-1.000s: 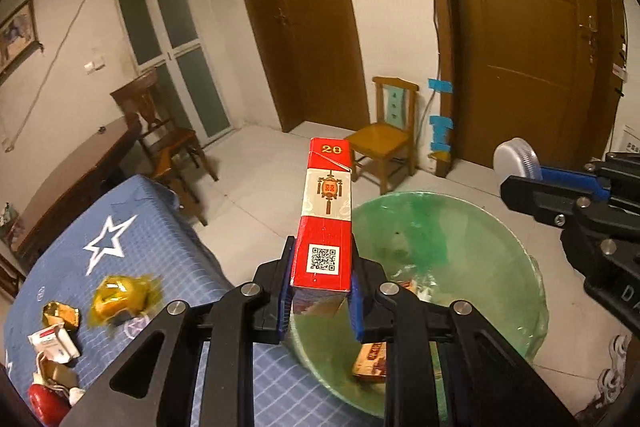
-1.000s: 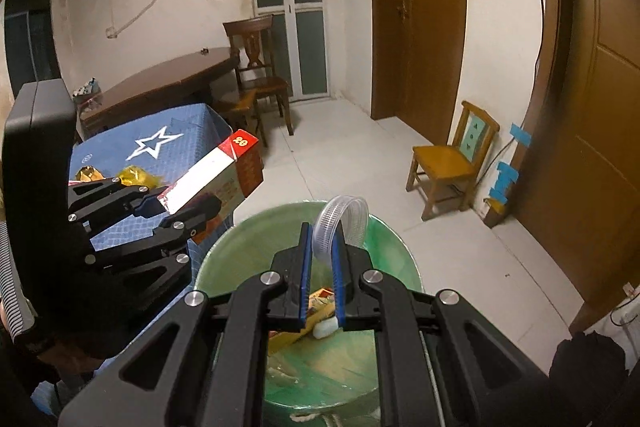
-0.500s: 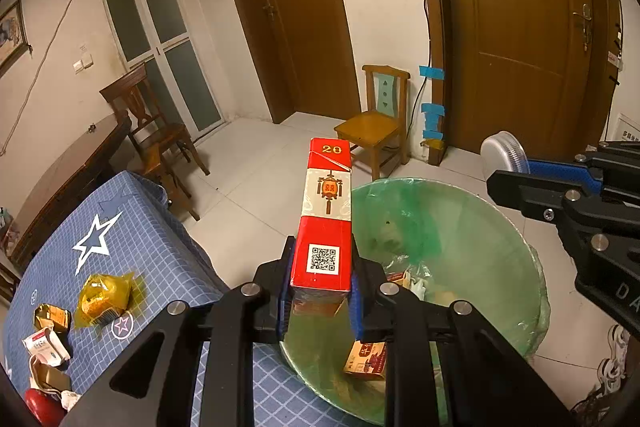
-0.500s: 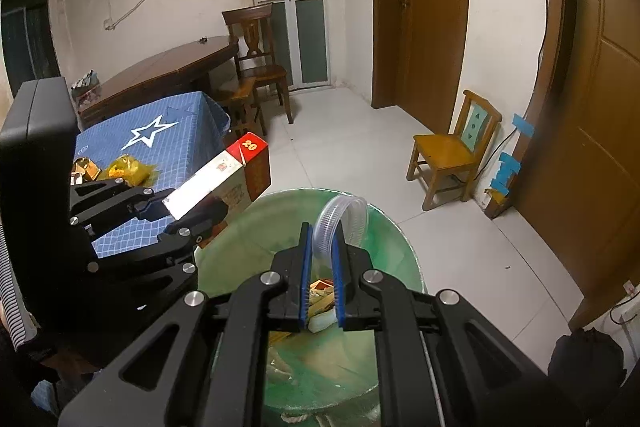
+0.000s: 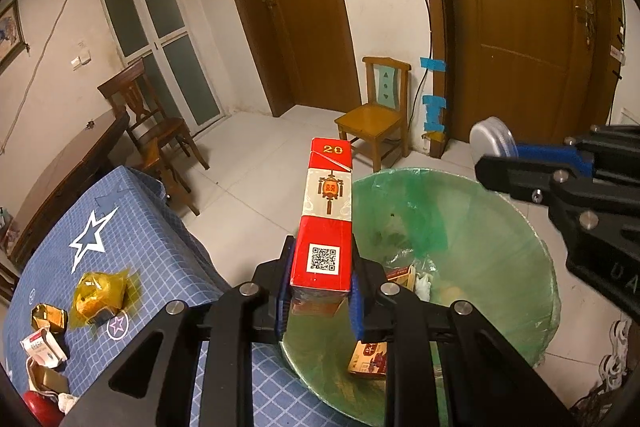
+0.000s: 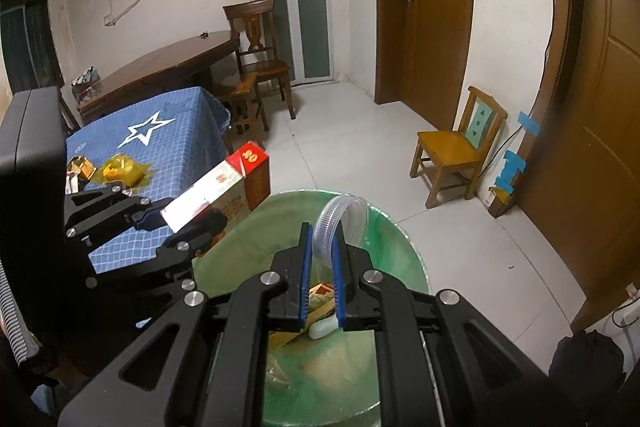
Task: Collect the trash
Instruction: 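Open both tools to drop the cigarette box and lid into the bin, then grasp the white alcohol-wipes pack with the left tool while the right tool grasps the orange paper cup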
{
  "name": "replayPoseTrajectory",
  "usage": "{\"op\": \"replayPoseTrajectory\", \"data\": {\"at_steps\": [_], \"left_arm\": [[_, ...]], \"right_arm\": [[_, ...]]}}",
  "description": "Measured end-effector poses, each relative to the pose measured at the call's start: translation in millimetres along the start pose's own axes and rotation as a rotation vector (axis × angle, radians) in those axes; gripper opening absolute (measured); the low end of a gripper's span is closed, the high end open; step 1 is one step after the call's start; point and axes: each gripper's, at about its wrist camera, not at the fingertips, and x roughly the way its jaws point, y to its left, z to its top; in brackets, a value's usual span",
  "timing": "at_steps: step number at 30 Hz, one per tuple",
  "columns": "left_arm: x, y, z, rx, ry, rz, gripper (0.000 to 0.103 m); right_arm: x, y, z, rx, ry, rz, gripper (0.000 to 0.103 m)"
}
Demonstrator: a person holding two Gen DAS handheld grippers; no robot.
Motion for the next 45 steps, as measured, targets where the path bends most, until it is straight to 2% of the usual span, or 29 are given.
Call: {"op": "replayPoseTrajectory", "data": {"at_steps": [1, 3, 6, 9, 18, 21, 27, 30, 33, 36, 40, 45], "left_arm": [[2.6, 1.1, 0.5, -0.005, 0.014, 0.001, 0.041], [5.6, 4.3, 2.2, -0.019, 0.022, -0.011, 0.047], [7.2, 11.2, 2.2, -0.035, 0.025, -0.018, 0.048], [8.5, 16.8, 2.3, -0.053, 0.031, -0.047, 0.053], [2.6, 22.6, 0.4, -0.069, 0.019, -0.030, 0.053], [0.6, 27.5, 0.4, -0.082, 0.015, -0.021, 0.053], [-5.8, 26.8, -1.8, -0.093, 0.013, -0.017, 0.053], [-14.7, 28.1, -7.0, -0.101, 0.000, -0.001, 0.053], [-33.0, 37.4, -19.4, -0.135, -0.037, 0.030, 0.056], [-56.0, 56.5, -40.6, -0.189, -0.067, 0.072, 0.059], [-89.3, 92.2, -80.1, -0.268, -0.079, 0.150, 0.060], [-151.5, 164.5, -144.9, -0.455, -0.083, 0.273, 0.060]], "right_arm": [[1.0, -1.0, 0.4, 0.001, 0.002, -0.004, 0.010], [1.0, -2.5, 0.8, 0.006, 0.001, -0.004, 0.010], [1.0, -3.8, -1.5, 0.011, 0.003, -0.002, 0.010], [1.7, -6.4, -1.6, 0.024, 0.005, -0.002, 0.016], [0.9, -8.9, -3.9, 0.031, 0.005, 0.009, 0.016], [1.3, -12.1, -3.8, 0.038, 0.011, 0.038, 0.016], [-0.8, -6.9, -3.9, 0.038, 0.005, 0.027, 0.016], [-7.5, 2.6, -6.7, 0.007, -0.022, -0.011, 0.016], [-22.8, 19.8, -10.2, -0.029, -0.088, -0.028, 0.016], [-31.3, 33.0, -14.3, -0.035, -0.129, -0.009, 0.016], [-42.3, 68.3, -21.7, -0.050, -0.191, 0.084, 0.016], [-42.9, 121.8, -24.7, -0.075, -0.201, 0.260, 0.016]]}}
